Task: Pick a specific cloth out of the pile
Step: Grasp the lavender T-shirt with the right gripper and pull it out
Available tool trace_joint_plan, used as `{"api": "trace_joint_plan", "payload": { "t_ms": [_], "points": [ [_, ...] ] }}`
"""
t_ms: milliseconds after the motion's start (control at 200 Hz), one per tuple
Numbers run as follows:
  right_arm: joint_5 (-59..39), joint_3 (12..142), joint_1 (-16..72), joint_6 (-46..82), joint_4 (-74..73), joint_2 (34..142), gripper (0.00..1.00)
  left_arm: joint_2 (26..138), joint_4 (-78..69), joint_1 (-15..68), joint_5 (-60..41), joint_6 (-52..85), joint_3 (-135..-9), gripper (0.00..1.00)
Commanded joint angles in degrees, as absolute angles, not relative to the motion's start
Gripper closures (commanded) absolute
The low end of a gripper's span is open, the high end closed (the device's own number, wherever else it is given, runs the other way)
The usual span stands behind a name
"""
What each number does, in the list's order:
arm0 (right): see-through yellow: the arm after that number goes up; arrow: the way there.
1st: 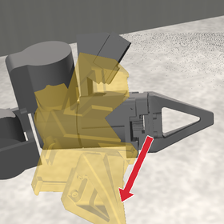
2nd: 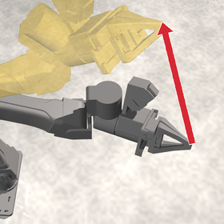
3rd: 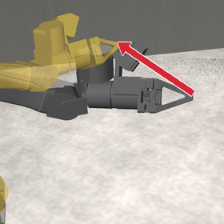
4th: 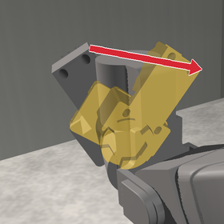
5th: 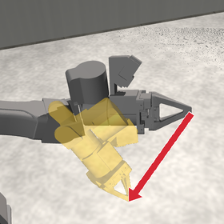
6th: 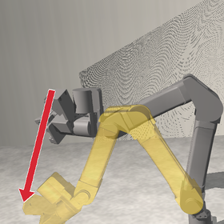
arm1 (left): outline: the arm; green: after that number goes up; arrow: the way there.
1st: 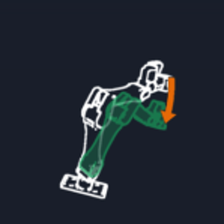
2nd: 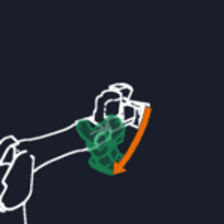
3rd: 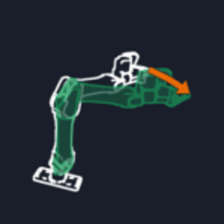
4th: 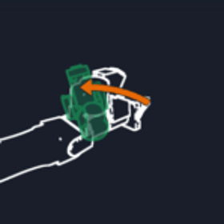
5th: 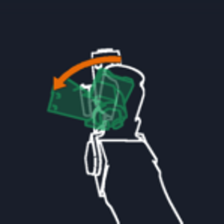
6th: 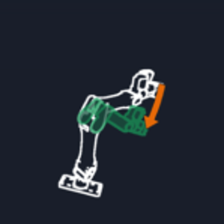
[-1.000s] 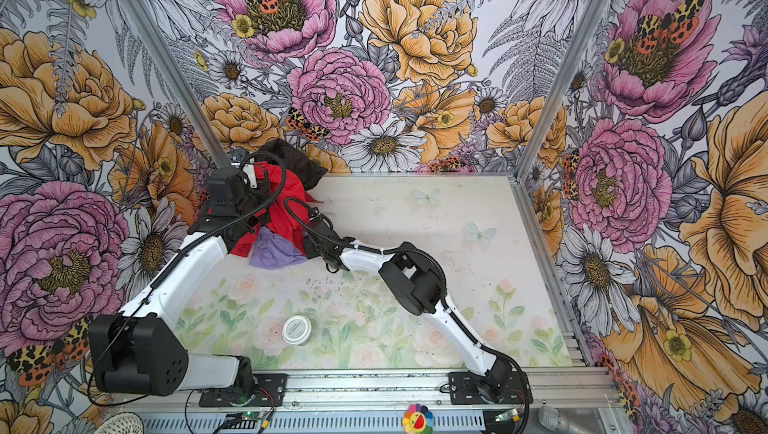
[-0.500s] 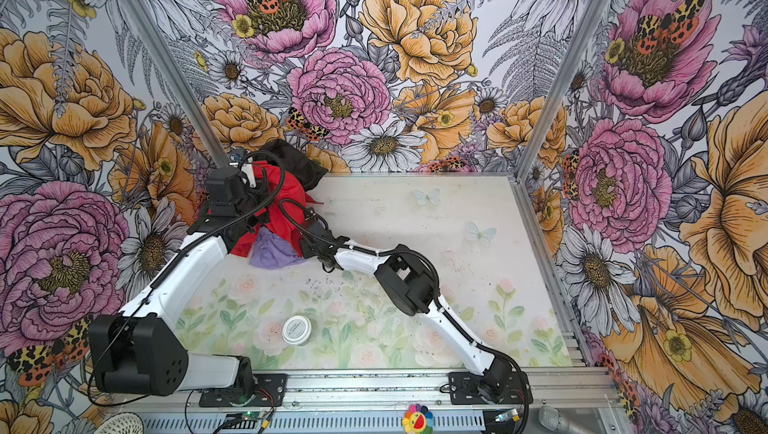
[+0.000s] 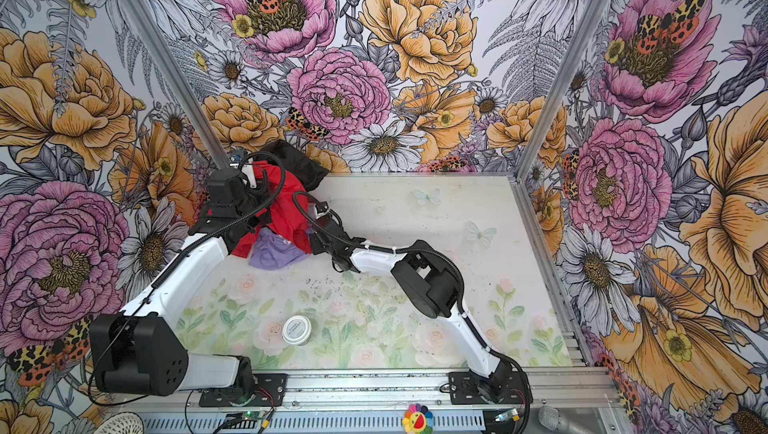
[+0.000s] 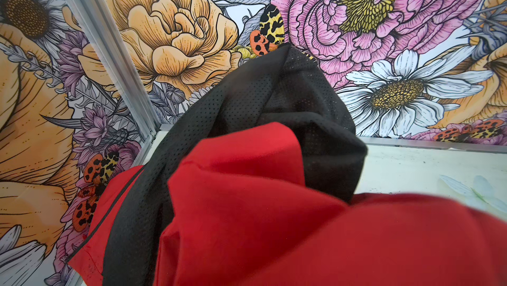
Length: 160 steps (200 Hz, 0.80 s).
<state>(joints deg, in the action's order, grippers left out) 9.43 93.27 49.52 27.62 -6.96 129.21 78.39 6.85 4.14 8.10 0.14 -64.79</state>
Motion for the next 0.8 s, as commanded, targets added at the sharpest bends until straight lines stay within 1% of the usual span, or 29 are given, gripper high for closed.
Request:
{"api": "trace_joint_plan", "payload": {
  "t_ms": [0, 325, 350, 565, 796],
  "points": [
    [10.4, 90.4, 47.9, 29.1, -12.1, 124.1, 1.00, 75.8, 2.2, 3.6, 8.9, 1.1, -63.9, 1.00],
    [11.7, 84.0, 45.7, 29.1, -13.5, 116.4, 1.00, 75.1, 1.2, 3.6, 9.1, 0.7, -63.1, 1.00],
    [11.7, 83.4, 44.1, 29.0, -13.7, 115.9, 1.00, 75.1, 1.1, 3.6, 9.2, 0.7, -63.1, 1.00],
    [12.6, 79.5, 42.0, 28.5, -14.0, 111.1, 1.00, 75.4, 1.0, 3.7, 9.3, 0.6, -63.0, 1.00],
    [12.0, 77.0, 40.1, 27.9, -14.1, 108.0, 1.00, 75.3, 0.8, 3.9, 9.0, 0.5, -62.8, 1.00]
  ]
}}
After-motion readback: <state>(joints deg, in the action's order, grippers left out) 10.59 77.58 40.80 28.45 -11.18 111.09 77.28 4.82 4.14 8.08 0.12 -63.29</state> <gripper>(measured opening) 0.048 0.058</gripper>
